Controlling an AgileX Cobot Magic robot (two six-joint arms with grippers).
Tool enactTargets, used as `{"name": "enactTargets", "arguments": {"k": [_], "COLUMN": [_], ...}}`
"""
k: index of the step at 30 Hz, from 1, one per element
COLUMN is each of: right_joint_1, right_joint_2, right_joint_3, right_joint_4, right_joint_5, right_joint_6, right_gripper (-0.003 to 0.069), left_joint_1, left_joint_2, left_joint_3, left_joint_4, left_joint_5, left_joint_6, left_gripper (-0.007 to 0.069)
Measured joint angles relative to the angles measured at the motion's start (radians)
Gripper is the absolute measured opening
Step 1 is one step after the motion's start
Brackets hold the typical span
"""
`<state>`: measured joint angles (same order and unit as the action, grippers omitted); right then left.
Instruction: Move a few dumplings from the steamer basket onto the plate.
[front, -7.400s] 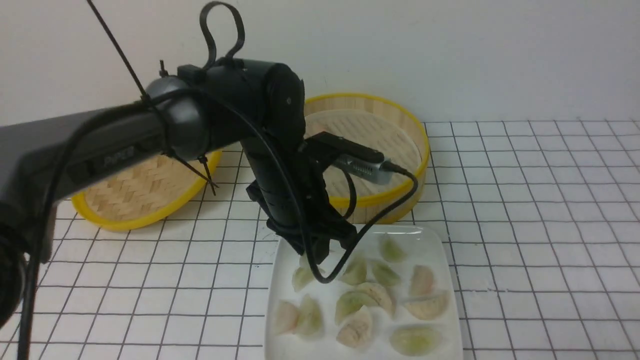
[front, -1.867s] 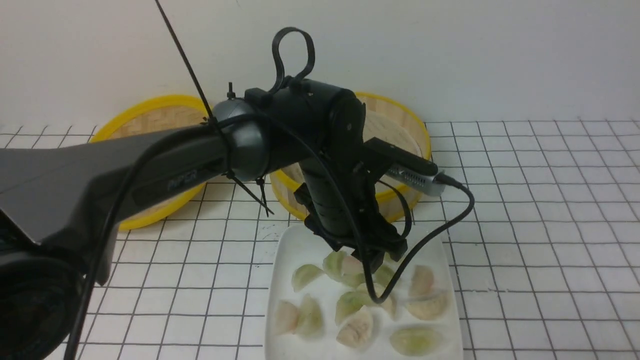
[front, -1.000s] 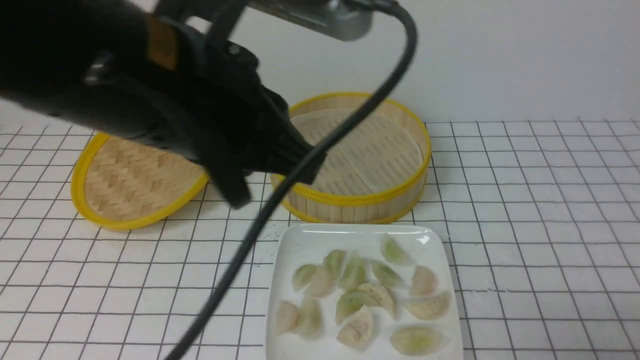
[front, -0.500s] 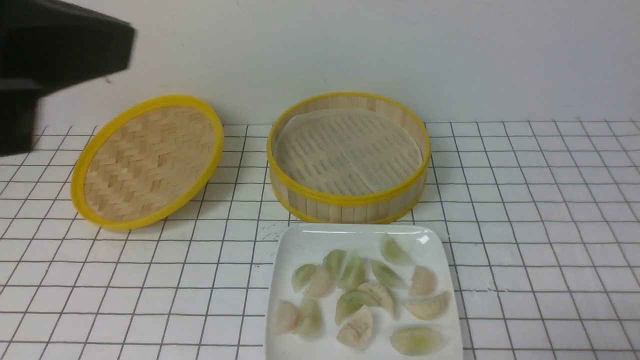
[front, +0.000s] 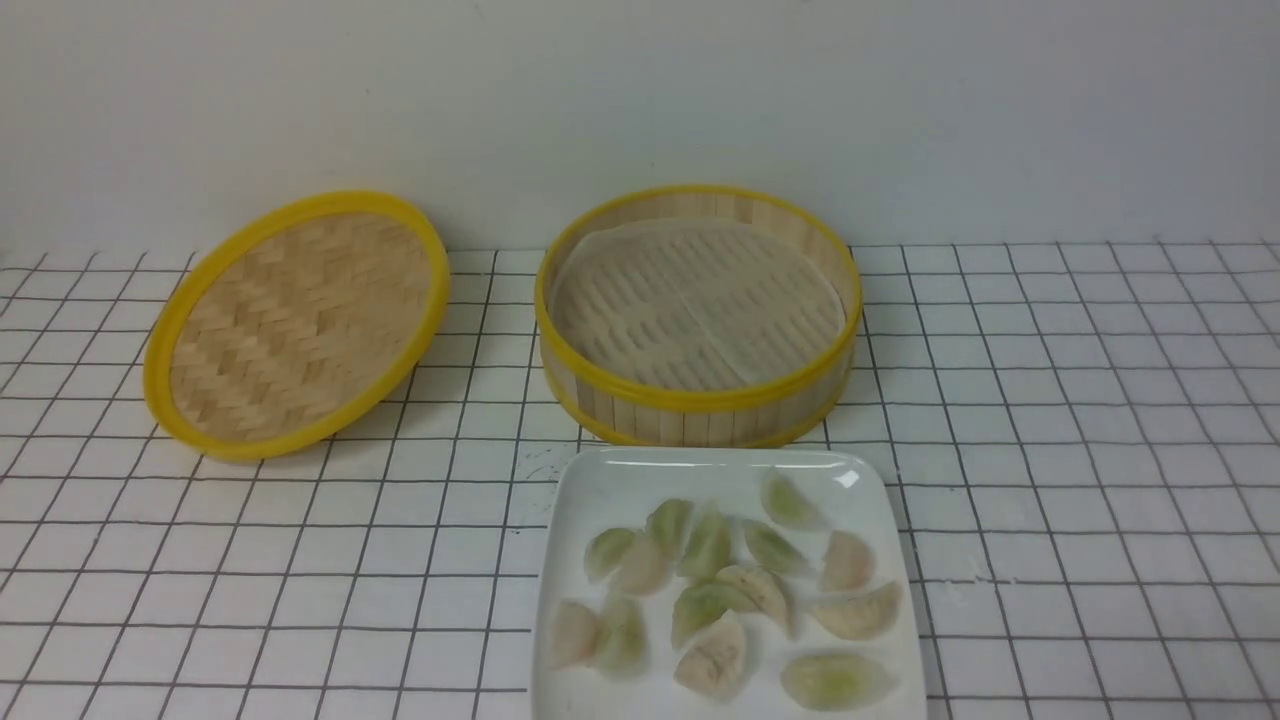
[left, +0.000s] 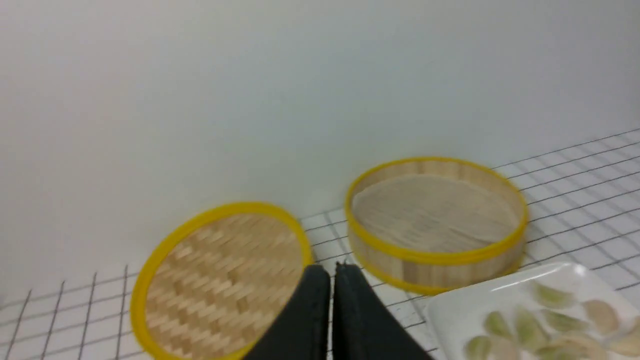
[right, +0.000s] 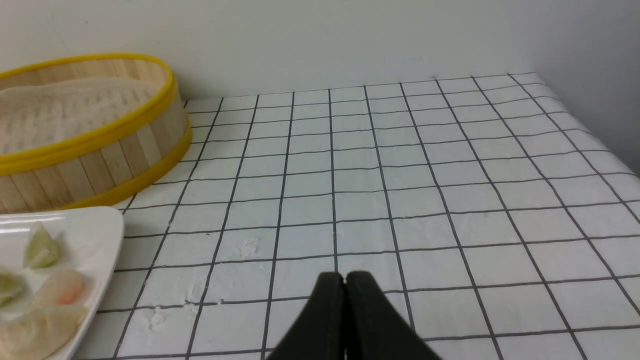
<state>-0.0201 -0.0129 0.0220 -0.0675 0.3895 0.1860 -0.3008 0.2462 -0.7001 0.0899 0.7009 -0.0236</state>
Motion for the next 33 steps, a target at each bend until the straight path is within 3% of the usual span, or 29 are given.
{"name": "enactTargets", "arguments": {"k": [7,13,33], "right_joint_1": [0.0,0.0,0.0], "right_joint_2": [0.0,0.0,0.0], "right_joint_3": [0.0,0.0,0.0], "right_joint_4": [0.0,0.0,0.0], "right_joint_5": [0.0,0.0,0.0], "right_joint_6": [0.0,0.0,0.0], "right_gripper": [-0.0015,-0.0015,-0.0015], "left_joint_1": [0.22,0.259,0.26], "left_joint_2": [-0.17,-0.205,-0.206], "left_joint_3": [0.488,0.717,0.73], "left_joint_4": [-0.078,-0.083,-0.084], "left_joint_5": [-0.306,-0.379,-0.338], "left_joint_6": [0.015,0.011,0.011], "left_gripper": [-0.0006,-0.0006,-0.0006]}}
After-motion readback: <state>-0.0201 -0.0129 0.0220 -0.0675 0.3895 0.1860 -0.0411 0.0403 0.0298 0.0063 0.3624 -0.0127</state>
